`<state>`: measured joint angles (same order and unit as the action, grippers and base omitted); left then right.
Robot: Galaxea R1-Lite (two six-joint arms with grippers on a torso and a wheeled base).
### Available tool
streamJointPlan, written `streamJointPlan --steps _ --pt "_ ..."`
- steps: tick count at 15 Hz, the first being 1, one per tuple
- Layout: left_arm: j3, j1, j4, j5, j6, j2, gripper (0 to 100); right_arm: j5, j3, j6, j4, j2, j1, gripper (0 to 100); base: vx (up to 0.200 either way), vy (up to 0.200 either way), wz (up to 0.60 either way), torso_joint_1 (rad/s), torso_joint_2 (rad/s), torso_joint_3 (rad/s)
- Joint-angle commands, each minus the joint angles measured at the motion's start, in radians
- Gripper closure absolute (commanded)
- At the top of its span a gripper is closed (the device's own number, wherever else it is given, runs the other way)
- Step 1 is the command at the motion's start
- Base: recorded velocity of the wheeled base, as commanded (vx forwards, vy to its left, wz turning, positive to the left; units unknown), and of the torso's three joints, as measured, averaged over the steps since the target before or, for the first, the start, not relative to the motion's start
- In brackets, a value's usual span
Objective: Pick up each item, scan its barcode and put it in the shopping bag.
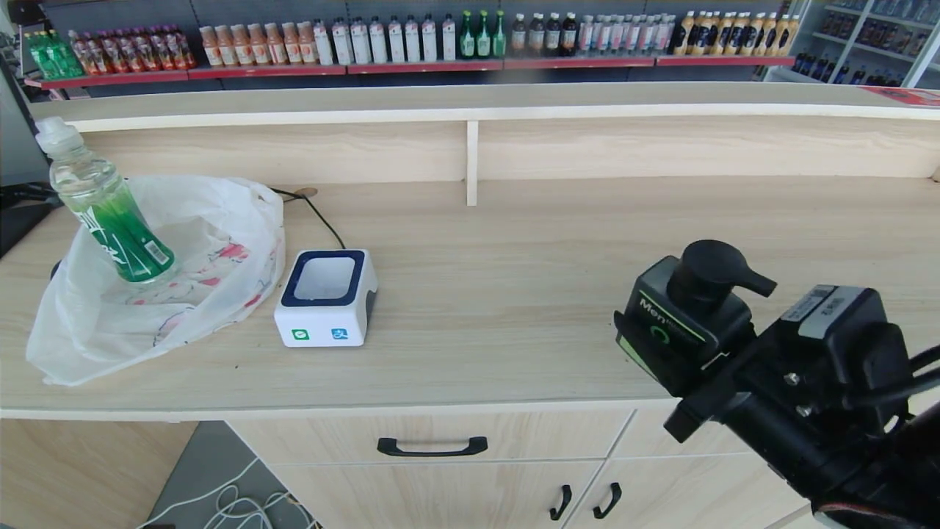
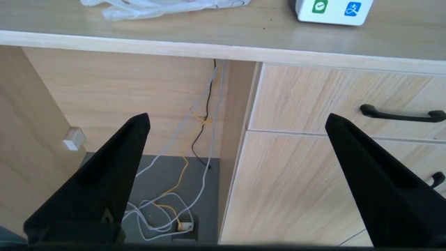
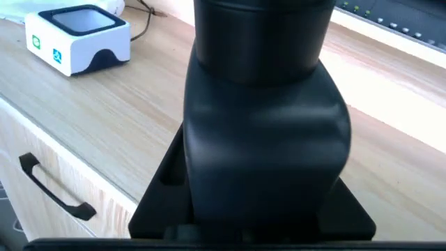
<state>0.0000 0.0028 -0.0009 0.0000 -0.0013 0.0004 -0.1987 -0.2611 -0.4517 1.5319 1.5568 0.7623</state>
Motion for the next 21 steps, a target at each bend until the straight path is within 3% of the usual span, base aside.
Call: streamJointPlan --steps 1,4,11,21 --pt "0.0 0.0 -0.001 0.0 0.0 0.0 0 0.001 0.049 -0.078 0.008 -0.007 0.048 100 0.0 0.0 0.0 0.0 0.0 0.0" --pt "0.0 0.0 0.001 0.0 0.0 0.0 0 -0.001 0.049 -0.179 0.008 0.006 0.184 100 0.0 0.0 0.0 0.0 0.0 0.0" --pt "0.0 0.0 -0.001 0.0 0.0 0.0 0 -0.002 0.049 -0.455 0.039 0.081 0.373 100 0.0 0.0 0.0 0.0 0.0 0.0" --pt "0.0 0.0 -0.001 0.0 0.0 0.0 0 0.005 -0.027 -0.906 0.039 0.04 0.393 100 0.0 0.0 0.0 0.0 0.0 0.0"
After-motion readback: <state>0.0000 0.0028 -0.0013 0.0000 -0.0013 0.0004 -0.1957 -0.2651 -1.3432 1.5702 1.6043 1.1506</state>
